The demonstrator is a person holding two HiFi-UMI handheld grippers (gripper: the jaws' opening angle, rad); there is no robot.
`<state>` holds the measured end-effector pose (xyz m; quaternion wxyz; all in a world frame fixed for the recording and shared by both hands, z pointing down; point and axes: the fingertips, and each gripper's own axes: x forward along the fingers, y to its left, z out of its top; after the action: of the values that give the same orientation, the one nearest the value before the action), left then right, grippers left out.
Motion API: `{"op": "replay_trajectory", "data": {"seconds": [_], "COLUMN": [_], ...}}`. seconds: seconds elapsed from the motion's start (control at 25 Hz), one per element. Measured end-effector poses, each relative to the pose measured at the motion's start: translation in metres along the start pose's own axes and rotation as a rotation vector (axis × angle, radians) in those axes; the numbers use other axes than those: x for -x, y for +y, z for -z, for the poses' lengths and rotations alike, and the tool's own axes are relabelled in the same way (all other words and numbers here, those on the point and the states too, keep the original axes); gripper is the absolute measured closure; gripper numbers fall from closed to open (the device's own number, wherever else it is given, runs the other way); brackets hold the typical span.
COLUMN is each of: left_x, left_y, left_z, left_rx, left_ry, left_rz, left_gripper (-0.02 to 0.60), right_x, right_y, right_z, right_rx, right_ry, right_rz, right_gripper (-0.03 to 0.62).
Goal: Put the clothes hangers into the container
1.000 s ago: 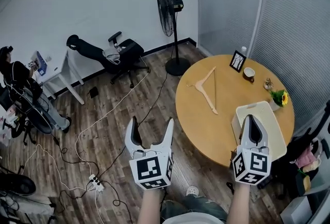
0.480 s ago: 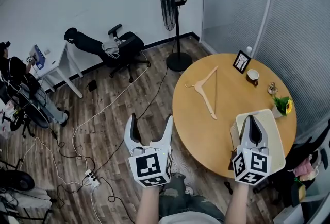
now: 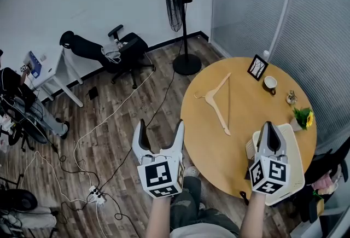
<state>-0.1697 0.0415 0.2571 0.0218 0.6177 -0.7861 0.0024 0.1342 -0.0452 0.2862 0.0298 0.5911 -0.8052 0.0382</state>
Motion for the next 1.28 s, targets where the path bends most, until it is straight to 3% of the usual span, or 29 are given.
{"op": "replay_trajectory", "data": {"seconds": [0.68,1.28], "left_x": [-0.163,-0.255], "left_y": [0.006,-0.010], "left_z": [0.007,0.052], "left_rx": [-0.015,-0.001], "left_ry": [0.058,0.185], "left_rz": [0.137,0.250], "left_gripper": [0.144,0.146], "right_x": [-0.132,-0.184], "right_y": [0.011,-0.003], "right_z": [-0.004,0.024], "right_rx": [-0.008,-0.002], "right_ry": [0.044,0.143], "right_rz": [0.093,0.199], "right_gripper": [0.569,0.568]}}
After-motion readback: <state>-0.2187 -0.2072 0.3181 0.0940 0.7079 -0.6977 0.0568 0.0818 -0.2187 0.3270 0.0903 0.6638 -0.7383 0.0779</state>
